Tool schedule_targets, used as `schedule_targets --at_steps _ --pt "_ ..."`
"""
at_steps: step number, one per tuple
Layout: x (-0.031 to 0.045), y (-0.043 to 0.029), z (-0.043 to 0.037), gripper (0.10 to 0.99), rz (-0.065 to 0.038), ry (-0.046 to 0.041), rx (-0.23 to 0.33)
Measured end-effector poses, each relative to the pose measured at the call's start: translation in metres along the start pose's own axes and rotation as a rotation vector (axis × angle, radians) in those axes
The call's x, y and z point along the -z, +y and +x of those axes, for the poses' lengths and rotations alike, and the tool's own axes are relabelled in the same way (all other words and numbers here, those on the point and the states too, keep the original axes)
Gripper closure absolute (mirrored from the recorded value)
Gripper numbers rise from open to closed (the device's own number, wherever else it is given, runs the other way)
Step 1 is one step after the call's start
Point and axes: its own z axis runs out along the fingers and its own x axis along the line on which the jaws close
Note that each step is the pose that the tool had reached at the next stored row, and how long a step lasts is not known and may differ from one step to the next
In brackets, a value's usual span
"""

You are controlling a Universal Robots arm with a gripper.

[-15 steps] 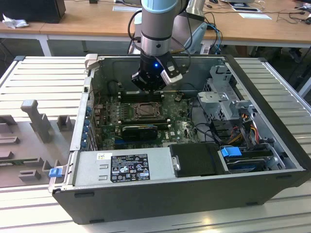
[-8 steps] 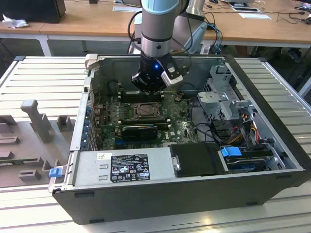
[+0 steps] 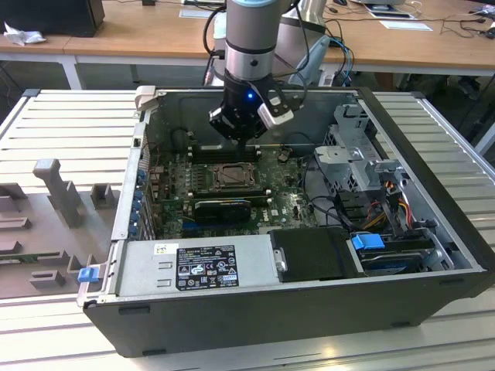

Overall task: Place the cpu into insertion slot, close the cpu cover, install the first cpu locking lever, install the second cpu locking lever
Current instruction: 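Install the second cpu locking lever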

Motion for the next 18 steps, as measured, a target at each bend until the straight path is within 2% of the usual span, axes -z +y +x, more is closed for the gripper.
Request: schedule_targets --at_steps 18 --pt "0.0004 -0.0060 0.0002 0.980 0.000 0.0000 0.000"
